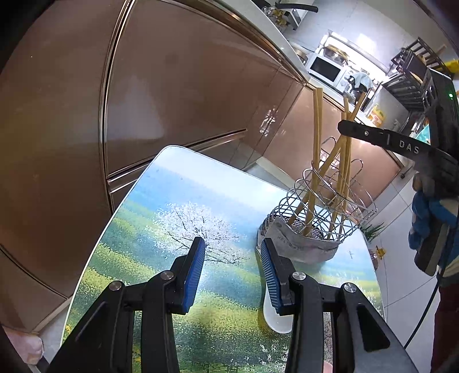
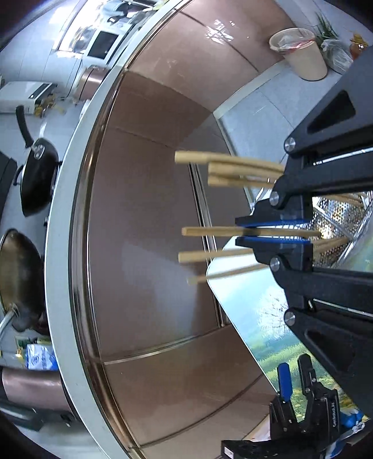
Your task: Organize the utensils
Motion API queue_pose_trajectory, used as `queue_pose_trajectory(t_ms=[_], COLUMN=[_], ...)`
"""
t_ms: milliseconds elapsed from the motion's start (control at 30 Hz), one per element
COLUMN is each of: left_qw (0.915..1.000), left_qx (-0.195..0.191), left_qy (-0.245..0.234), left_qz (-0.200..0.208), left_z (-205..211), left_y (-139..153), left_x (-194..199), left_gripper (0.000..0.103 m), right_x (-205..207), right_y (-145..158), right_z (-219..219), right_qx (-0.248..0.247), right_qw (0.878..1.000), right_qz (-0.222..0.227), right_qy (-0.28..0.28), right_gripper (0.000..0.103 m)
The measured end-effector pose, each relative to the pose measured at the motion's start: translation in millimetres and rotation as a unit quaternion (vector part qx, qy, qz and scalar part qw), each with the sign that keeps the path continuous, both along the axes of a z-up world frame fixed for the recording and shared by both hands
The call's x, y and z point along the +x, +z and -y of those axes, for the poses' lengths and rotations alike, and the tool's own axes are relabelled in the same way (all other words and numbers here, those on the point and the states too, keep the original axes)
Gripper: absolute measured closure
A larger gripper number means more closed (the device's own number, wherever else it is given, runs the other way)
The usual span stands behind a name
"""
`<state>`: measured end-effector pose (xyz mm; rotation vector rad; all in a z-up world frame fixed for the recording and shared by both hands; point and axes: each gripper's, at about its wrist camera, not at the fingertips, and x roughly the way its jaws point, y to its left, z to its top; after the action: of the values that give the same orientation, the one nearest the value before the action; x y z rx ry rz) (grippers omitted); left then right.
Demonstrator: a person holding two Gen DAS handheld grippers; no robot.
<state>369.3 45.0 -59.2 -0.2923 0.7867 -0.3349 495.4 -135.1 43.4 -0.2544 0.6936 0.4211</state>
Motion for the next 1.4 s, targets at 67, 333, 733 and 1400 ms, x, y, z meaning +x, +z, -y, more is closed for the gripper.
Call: queue_pose_trajectory(t_ms=[67,333,733,1400], left_qw=[1.0,1.0,0.9995,0.9982], left_qx=[0.0,0.007,0.021,0.033], left_qy=[0.001,0.0,-0.002,-0.013], left_qz=[0.0,0.004,0.023,0.048], left_z=[-1,-1,-6,-12], left_y=[0,9,32,63], left_x=[-1,-11,-43,-103], left_gripper=[0.064,0.064,0.063,0.063], right_x=[-3,-21,-45,-179], right_y=[0,2,10,58], right_z=[-2,1,0,65], right_qx=[0.0,0.011,0.01,0.053], right_qw=[1.0,1.0,0.999,0.998], right_qz=[-0.004,-0.015,-0.033,-0.004], right_qy=[0.006,0.009,0.001,-0.044], right_gripper=[0.096,0.095,0.072,0.069])
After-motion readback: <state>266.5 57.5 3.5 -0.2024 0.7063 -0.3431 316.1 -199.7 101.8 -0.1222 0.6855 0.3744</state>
